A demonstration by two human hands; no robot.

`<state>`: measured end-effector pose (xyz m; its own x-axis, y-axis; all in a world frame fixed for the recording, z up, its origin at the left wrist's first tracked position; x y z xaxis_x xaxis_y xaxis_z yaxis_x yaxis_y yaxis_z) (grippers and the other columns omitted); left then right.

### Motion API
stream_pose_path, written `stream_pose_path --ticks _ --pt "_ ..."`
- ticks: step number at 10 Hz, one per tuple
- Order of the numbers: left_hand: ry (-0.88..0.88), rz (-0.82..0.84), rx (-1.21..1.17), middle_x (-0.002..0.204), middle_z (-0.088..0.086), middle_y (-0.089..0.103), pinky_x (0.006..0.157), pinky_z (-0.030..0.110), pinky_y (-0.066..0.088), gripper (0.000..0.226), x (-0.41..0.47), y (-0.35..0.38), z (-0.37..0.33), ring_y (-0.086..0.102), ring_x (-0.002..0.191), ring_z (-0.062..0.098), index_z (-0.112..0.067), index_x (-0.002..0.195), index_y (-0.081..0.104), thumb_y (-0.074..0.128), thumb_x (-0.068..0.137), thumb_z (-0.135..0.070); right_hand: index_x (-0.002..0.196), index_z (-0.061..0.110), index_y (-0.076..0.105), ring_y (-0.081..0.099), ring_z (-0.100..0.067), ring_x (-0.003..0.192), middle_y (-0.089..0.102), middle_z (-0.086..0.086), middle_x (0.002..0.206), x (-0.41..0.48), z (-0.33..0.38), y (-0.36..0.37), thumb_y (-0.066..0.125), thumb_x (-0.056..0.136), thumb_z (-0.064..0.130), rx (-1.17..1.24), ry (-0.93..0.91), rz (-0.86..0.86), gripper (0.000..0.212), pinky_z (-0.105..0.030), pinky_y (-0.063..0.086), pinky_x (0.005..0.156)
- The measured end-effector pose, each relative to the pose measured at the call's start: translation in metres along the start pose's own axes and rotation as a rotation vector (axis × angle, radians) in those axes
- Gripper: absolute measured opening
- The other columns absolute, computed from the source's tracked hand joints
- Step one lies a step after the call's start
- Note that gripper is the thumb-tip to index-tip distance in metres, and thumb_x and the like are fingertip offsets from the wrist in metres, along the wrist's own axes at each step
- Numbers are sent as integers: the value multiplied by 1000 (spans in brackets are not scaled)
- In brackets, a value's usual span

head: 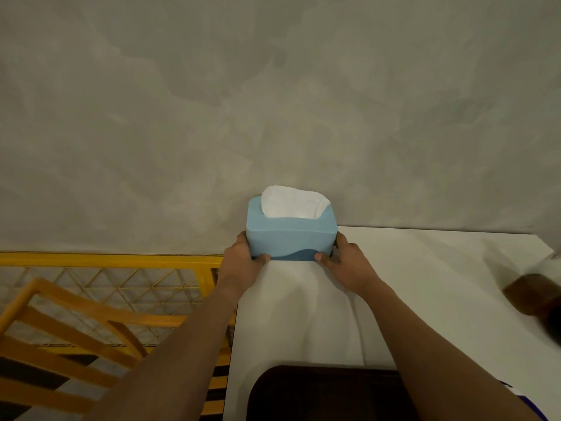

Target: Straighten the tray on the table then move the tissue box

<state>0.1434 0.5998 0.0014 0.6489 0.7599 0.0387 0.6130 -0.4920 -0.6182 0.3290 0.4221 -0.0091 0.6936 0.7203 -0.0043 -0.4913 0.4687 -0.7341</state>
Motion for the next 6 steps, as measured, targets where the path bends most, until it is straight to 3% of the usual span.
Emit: stream_pose_path --ticks 1,4,5,6 --pt "-4 -2 -3 123 17 68 83 36 51 57 1 1 1 64 112 37 -3 133 49 77 87 -23 147 18 37 54 -34 121 62 -9 132 1 -1 0 63 95 48 -19 -1 0 65 -52 48 97" --pt "-23 7 -12 125 18 66 86 40 53 66 -4 0 0 64 113 38 -3 141 41 76 88 -22 148 18 36 55 -34 119 61 -11 129 -4 6 -1 62 96 47 -20 37 25 65 -51 49 97" --pt "-50 87 -66 136 16 59 94 42 51 89 -3 0 -1 58 123 38 -5 152 23 77 86 -27 148 18 35 55 -35 121 60 -10 133 -1 9 -6 68 92 46 -15 53 56 71 -39 46 92" --pt "-101 115 -121 159 15 34 110 42 39 115 -9 -7 -4 39 143 34 -8 160 -1 79 84 -40 154 21 27 49 -36 130 54 -8 144 -8 18 -18 74 85 52 -13 41 47 89 -36 40 94"
Point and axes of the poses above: each hand's wrist, its own x-axis towards the middle knuckle, its own y-axis out of the palm, z = x × y, the point moved 4 cm from there along x, towards the middle knuckle
